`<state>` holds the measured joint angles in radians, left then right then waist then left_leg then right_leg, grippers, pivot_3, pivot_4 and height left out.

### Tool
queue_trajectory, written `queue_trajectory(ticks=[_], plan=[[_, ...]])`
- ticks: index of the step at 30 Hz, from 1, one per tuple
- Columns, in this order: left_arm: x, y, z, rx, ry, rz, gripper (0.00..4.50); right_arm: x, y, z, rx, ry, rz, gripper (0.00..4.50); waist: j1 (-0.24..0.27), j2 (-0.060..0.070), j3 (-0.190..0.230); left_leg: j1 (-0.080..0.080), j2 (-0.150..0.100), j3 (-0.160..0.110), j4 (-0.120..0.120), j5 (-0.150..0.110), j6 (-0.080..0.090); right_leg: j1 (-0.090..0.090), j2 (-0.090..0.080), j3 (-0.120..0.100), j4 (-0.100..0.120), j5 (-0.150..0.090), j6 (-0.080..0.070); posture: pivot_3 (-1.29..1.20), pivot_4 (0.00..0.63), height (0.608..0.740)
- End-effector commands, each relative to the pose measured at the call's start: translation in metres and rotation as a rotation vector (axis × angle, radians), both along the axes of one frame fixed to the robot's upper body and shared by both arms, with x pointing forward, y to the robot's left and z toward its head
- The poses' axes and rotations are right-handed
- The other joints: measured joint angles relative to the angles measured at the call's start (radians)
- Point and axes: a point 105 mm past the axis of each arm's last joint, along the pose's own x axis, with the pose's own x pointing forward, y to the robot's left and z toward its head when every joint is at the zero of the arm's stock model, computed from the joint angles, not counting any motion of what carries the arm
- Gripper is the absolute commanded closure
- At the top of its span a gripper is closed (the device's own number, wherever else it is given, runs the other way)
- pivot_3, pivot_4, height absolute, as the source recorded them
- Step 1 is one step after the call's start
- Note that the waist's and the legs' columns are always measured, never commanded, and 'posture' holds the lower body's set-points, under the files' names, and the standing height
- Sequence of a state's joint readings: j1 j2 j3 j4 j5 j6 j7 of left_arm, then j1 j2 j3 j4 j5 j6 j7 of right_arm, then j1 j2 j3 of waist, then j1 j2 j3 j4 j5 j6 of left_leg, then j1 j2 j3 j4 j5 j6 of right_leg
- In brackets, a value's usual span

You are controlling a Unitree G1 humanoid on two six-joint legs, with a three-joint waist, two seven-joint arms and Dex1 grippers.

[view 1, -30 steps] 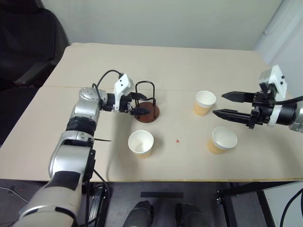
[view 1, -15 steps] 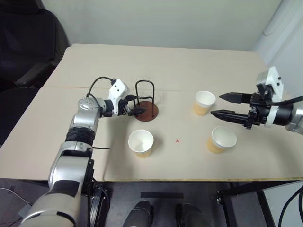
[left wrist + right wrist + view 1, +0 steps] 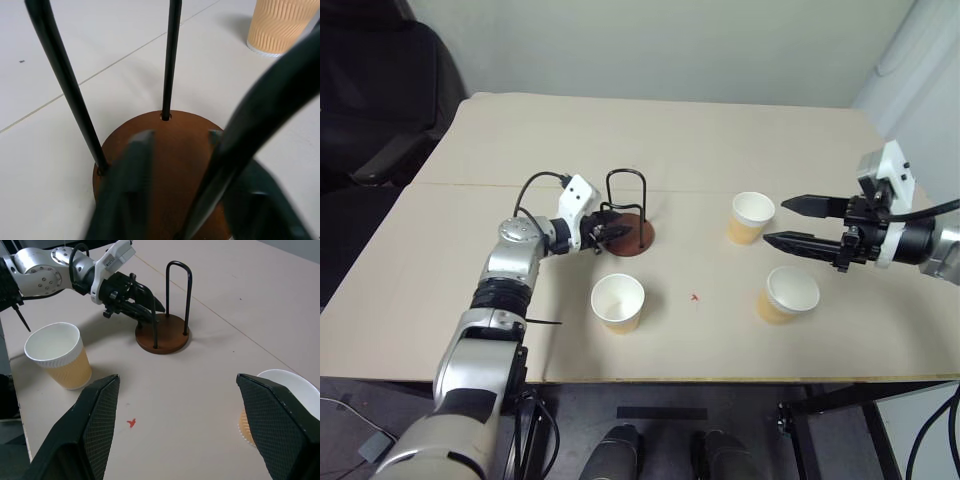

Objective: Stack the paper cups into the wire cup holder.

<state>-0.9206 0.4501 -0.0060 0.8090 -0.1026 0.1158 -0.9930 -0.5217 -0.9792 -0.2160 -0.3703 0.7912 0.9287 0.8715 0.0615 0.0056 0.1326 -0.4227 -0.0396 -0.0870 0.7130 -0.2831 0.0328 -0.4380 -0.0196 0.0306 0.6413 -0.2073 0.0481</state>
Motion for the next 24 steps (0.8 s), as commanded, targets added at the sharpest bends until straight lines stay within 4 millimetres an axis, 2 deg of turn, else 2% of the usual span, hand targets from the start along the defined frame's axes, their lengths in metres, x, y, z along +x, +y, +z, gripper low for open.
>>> queue_trajectory(ticks=[1,2,3,13,19,24], plan=[[0.001,0.006,0.011,-0.032,-0.044,0.009,3.95,-0.001,0.000,0.011,0.001,-0.057,-0.007,0.72,0.000,0.000,0.000,0.000,0.000,0.000,0.000,0.000,0.000,0.000,0.000,0.000,0.000,0.000,0.000,0.00,0.150,0.740],[0.001,0.006,0.011,-0.037,-0.045,0.010,4.34,-0.001,0.000,0.011,0.002,-0.058,-0.008,0.72,0.000,0.000,0.000,0.000,0.000,0.000,0.000,0.000,0.000,0.000,0.000,0.000,0.000,0.000,0.000,0.00,0.150,0.740],[0.001,0.007,0.010,-0.043,-0.045,0.009,4.43,-0.001,0.000,0.011,0.002,-0.058,-0.008,0.72,0.000,0.000,0.000,0.000,0.000,0.000,0.000,0.000,0.000,0.000,0.000,0.000,0.000,0.000,0.000,0.00,0.150,0.740],[0.000,0.011,0.018,-0.056,-0.068,-0.024,4.43,0.001,-0.001,0.011,0.004,-0.061,-0.013,0.72,0.000,0.000,0.000,0.000,0.000,0.000,0.000,0.000,0.000,0.000,0.000,0.000,0.000,0.000,0.000,0.00,0.150,0.740],[-0.002,-0.012,0.050,-0.004,-0.129,-0.173,4.43,-0.002,-0.002,0.013,-0.002,-0.061,-0.011,0.72,0.004,0.000,0.000,-0.001,0.000,-0.001,0.000,0.000,0.000,0.000,0.000,0.000,0.000,0.000,0.000,0.00,0.150,0.740],[0.000,-0.023,0.079,0.020,-0.176,-0.223,4.43,-0.005,-0.003,0.014,-0.010,-0.062,-0.009,0.72,0.002,0.000,0.000,-0.001,0.000,0.000,0.000,0.000,0.000,0.000,0.000,0.000,0.000,0.000,0.000,0.00,0.150,0.740]])
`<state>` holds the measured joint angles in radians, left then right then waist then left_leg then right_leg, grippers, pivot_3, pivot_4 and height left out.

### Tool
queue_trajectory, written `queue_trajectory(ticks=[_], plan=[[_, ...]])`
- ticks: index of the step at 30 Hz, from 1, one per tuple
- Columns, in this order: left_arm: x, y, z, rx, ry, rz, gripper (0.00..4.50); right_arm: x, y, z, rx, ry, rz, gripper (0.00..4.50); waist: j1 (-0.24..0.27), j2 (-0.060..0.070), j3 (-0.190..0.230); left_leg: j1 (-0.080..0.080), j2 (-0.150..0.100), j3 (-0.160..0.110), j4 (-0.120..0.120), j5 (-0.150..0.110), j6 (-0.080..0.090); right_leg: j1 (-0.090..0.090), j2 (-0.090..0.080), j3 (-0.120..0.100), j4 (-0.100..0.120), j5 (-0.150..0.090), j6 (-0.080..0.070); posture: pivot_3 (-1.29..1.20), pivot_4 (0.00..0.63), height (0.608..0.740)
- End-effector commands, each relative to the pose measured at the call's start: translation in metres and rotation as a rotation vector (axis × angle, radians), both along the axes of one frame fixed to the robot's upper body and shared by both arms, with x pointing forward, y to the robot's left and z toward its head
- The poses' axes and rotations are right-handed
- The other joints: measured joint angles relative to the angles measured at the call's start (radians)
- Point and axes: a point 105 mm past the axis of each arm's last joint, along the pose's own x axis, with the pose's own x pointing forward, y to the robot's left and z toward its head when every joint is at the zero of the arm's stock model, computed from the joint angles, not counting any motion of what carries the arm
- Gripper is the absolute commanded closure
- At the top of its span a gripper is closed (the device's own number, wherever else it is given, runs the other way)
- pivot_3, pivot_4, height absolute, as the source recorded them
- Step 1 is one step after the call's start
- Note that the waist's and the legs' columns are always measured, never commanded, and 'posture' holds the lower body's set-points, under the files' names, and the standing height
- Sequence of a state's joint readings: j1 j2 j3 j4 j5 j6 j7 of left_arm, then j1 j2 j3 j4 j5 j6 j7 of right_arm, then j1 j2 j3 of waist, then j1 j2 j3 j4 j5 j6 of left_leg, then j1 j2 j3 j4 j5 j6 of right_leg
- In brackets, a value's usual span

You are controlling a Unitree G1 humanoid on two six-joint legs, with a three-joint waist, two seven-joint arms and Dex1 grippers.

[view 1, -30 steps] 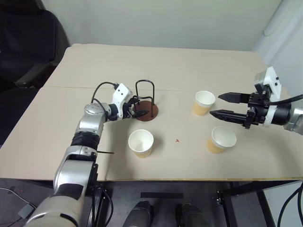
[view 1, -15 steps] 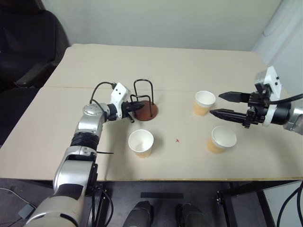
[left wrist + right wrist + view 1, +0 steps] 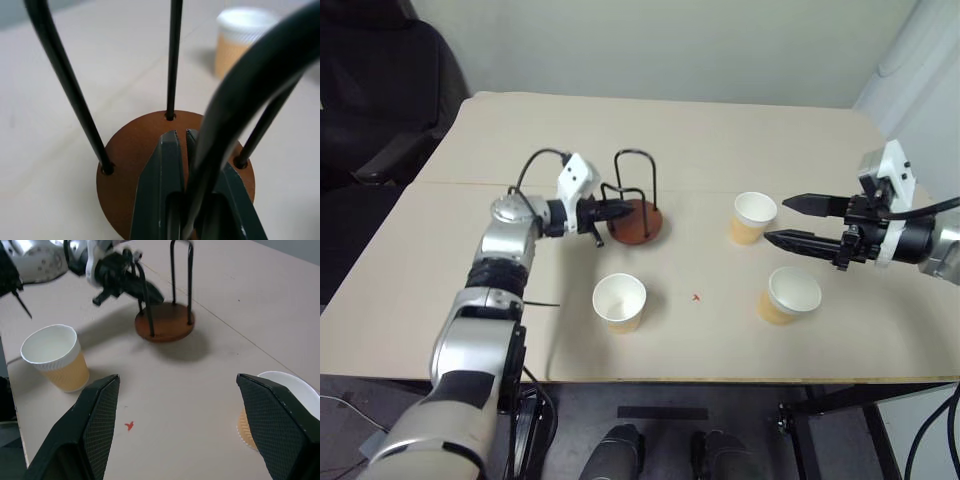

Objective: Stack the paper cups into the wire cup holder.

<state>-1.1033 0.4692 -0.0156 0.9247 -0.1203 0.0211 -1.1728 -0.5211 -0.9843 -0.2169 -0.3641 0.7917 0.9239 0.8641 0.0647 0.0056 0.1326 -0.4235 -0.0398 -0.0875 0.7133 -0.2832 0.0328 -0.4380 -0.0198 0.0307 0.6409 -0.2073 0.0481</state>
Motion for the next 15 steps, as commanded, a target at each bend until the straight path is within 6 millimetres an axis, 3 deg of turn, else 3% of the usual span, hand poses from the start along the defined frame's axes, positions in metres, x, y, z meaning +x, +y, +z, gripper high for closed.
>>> queue_trajectory(ticks=[1,7,15], plan=[[0.001,-0.009,0.030,0.001,-0.070,-0.041,4.43,-0.007,-0.001,0.014,-0.011,-0.059,0.003,0.72,-0.001,0.000,0.000,0.000,0.000,0.000,0.000,0.000,0.000,0.000,0.000,0.000,0.000,0.000,0.000,0.00,0.150,0.740],[-0.014,-0.054,0.048,0.007,-0.062,-0.253,4.43,-0.015,0.000,0.014,-0.019,-0.061,-0.001,0.72,0.004,0.000,0.000,-0.001,-0.001,0.000,-0.001,0.000,0.000,0.000,-0.001,0.000,-0.001,0.000,0.000,0.00,0.150,0.740],[-0.033,-0.085,0.031,0.079,-0.004,-0.446,4.43,-0.023,-0.006,0.015,-0.033,-0.058,-0.035,0.72,0.000,0.000,0.000,-0.001,0.000,0.001,-0.001,0.000,0.000,0.000,0.000,0.000,0.000,0.000,0.001,0.00,0.150,0.740]])
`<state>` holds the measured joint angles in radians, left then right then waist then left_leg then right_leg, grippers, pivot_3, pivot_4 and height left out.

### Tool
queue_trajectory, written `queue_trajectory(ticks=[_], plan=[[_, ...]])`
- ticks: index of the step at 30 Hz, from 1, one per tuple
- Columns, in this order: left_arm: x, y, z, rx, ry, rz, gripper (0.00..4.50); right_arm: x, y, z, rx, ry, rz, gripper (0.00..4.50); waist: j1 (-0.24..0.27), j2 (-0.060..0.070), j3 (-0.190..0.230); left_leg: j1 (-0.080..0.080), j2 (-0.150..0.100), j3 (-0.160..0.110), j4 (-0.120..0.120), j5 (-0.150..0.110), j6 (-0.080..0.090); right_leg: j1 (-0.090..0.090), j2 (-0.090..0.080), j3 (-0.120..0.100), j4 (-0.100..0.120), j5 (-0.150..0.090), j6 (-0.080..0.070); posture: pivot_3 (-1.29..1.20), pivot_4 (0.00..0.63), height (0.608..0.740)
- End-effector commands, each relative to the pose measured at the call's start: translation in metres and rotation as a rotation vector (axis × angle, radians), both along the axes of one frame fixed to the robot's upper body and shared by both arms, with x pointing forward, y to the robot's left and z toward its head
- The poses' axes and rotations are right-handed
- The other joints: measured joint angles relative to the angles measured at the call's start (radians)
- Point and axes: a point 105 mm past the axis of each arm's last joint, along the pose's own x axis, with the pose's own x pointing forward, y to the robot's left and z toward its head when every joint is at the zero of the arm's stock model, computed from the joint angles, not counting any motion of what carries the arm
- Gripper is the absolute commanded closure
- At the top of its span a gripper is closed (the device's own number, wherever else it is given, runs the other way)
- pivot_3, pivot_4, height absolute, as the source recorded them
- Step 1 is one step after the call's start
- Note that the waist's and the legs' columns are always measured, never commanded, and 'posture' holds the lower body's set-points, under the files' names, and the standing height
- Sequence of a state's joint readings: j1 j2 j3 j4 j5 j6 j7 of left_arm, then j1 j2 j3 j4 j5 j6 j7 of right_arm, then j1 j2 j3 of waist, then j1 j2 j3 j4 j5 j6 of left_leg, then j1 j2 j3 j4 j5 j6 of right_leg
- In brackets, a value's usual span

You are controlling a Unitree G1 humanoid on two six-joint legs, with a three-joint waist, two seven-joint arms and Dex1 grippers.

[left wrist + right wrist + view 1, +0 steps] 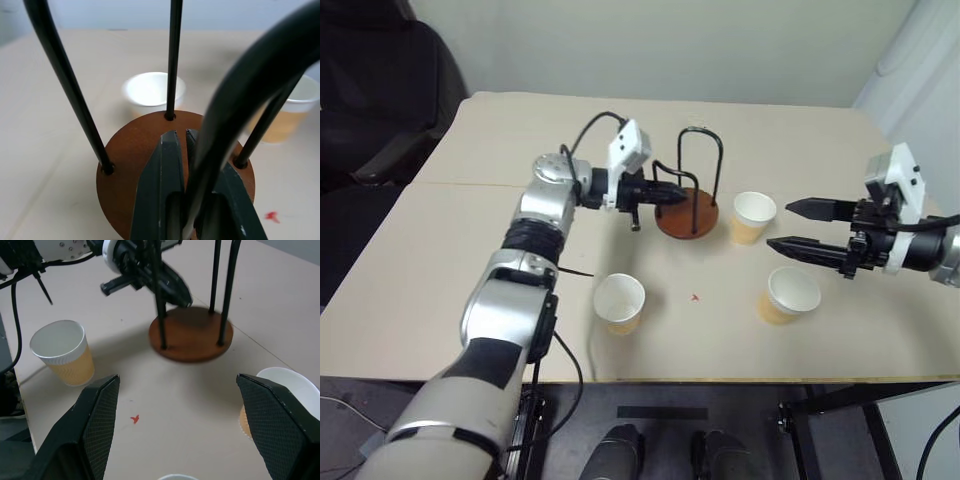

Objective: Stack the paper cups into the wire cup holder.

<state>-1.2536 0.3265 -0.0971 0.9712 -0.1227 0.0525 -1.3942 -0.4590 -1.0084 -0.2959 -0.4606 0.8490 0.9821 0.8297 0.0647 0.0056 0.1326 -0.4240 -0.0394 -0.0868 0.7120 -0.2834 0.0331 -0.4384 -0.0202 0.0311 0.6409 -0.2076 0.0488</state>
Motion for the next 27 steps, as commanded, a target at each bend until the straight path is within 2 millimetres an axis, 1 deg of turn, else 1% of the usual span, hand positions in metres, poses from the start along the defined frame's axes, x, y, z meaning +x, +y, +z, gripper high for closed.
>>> queue_trajectory(ticks=[1,7,9,15,20,27], plan=[[-0.009,-0.008,0.012,0.019,-0.045,-0.079,4.43,-0.009,-0.009,0.014,-0.022,-0.053,-0.032,0.72,0.001,0.000,0.000,0.000,0.000,0.000,0.000,0.000,0.000,0.000,0.000,0.000,0.000,0.000,0.000,0.00,0.150,0.740],[-0.013,-0.011,0.002,0.049,-0.021,-0.119,4.43,-0.021,-0.040,0.015,-0.090,-0.014,-0.109,0.72,0.007,0.000,0.000,-0.001,0.000,0.001,0.000,0.000,0.000,0.000,-0.001,0.000,-0.001,0.000,0.001,0.00,0.150,0.740],[-0.014,-0.012,-0.001,0.057,-0.013,-0.130,4.43,-0.024,-0.045,0.017,-0.106,-0.012,-0.123,0.72,0.007,0.000,0.000,-0.001,0.000,0.001,0.000,0.000,0.000,0.000,-0.001,0.001,0.000,0.000,0.001,0.00,0.150,0.740],[-0.020,-0.022,-0.009,0.064,0.013,-0.179,4.43,-0.033,-0.048,0.026,-0.121,-0.022,-0.134,0.72,0.007,0.000,0.000,0.000,0.000,0.003,-0.001,0.000,0.000,0.000,-0.001,0.002,0.000,-0.001,0.001,0.00,0.150,0.740],[-0.026,-0.031,-0.019,0.095,0.028,-0.239,4.43,-0.037,-0.051,0.029,-0.126,-0.033,-0.162,0.72,0.008,0.000,0.000,0.000,0.000,0.004,0.000,-0.001,0.001,0.000,-0.001,0.002,0.000,-0.001,0.002,0.00,0.150,0.740],[-0.032,-0.031,-0.033,0.140,0.049,-0.283,4.43,-0.040,-0.052,0.030,-0.125,-0.043,-0.179,0.72,0.007,0.000,0.000,0.001,0.000,0.005,0.000,-0.001,0.001,0.000,-0.001,0.003,0.001,-0.001,0.002,0.00,0.150,0.740]])
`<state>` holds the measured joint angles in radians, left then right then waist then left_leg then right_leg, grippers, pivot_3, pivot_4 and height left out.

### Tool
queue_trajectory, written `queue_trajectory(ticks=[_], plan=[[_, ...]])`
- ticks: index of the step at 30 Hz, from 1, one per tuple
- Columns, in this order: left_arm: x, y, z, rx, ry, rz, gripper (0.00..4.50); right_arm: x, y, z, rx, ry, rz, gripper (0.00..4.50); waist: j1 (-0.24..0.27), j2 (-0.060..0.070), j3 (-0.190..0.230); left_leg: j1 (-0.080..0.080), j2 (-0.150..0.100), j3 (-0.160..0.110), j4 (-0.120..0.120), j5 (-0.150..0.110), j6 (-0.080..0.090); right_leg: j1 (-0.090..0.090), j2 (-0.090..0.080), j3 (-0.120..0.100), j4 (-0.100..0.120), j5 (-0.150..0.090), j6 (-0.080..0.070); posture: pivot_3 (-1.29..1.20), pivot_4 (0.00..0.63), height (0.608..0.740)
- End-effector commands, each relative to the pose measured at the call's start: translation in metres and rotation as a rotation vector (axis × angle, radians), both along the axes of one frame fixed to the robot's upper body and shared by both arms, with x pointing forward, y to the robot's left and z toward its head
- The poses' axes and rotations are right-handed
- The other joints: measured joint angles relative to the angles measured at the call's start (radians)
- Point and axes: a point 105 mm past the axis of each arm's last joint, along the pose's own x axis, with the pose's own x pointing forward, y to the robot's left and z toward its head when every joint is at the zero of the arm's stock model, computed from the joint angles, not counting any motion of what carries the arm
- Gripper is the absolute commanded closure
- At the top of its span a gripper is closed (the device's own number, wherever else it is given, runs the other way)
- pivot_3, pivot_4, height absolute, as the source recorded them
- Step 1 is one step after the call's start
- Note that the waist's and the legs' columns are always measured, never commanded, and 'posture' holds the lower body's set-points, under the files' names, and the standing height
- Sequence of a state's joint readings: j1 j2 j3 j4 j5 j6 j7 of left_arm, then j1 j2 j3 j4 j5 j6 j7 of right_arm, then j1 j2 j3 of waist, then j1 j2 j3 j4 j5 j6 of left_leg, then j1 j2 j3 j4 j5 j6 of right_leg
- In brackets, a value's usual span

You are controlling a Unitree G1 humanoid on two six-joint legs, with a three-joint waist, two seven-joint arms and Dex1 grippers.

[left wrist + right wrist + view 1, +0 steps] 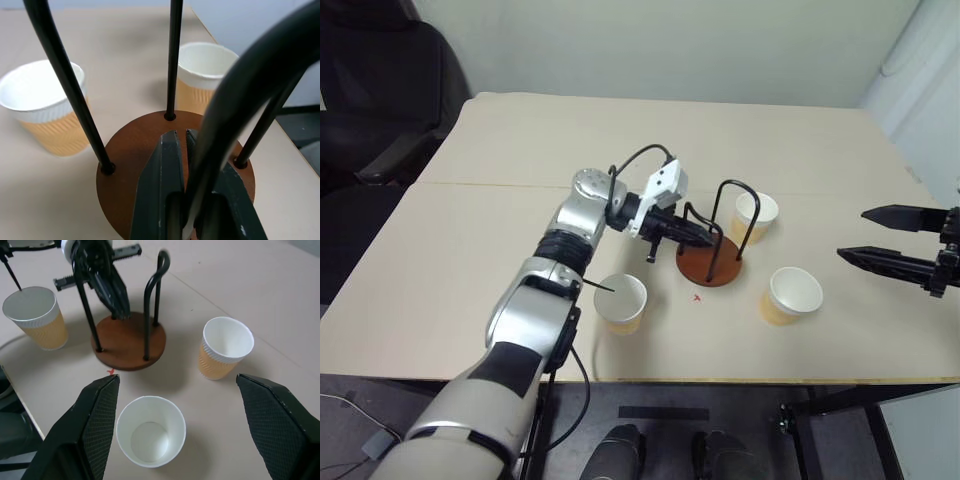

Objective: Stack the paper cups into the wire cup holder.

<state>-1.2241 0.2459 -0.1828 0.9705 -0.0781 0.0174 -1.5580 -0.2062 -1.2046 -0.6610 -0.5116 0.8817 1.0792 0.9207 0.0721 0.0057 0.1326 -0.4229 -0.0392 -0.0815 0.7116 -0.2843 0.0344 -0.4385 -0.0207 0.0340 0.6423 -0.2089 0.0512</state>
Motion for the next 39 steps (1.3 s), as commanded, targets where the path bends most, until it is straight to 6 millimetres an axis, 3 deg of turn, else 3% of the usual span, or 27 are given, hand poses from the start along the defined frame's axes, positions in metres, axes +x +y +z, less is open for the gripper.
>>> queue_trajectory(ticks=[1,15,19,28,39], plan=[[-0.004,-0.001,-0.002,0.009,-0.011,-0.042,4.43,-0.006,0.001,0.012,-0.015,-0.055,-0.004,0.72,0.000,0.000,0.000,0.000,0.000,0.000,0.000,0.000,0.000,0.000,0.000,0.000,0.000,0.000,0.000,0.00,0.150,0.740],[-0.011,0.005,-0.028,0.059,0.009,-0.077,4.43,-0.002,0.002,0.011,-0.016,-0.062,-0.001,0.72,0.000,0.000,0.000,0.000,0.000,0.001,0.003,-0.001,0.002,0.000,0.000,0.001,0.001,-0.001,0.001,0.00,0.150,0.740],[-0.013,0.005,-0.030,0.076,-0.011,-0.088,3.33,-0.002,0.002,0.011,-0.016,-0.064,0.003,0.72,0.000,0.000,0.000,0.000,0.000,0.002,0.003,-0.001,0.003,0.000,0.000,0.001,0.001,-0.001,0.001,0.00,0.150,0.740],[-0.011,0.006,-0.030,0.069,-0.030,-0.081,0.05,0.000,0.003,0.011,-0.017,-0.064,0.006,0.72,0.000,0.000,0.000,0.000,0.000,0.002,0.003,-0.001,0.003,0.000,0.000,0.001,0.002,-0.001,0.001,0.00,0.150,0.740],[-0.008,0.011,-0.027,0.071,-0.054,-0.060,0.05,0.002,0.004,0.010,-0.013,-0.064,0.014,0.72,0.000,0.000,0.000,0.000,0.000,0.002,0.003,-0.002,0.003,0.000,0.000,0.001,0.002,-0.001,0.001,0.00,0.150,0.740]])
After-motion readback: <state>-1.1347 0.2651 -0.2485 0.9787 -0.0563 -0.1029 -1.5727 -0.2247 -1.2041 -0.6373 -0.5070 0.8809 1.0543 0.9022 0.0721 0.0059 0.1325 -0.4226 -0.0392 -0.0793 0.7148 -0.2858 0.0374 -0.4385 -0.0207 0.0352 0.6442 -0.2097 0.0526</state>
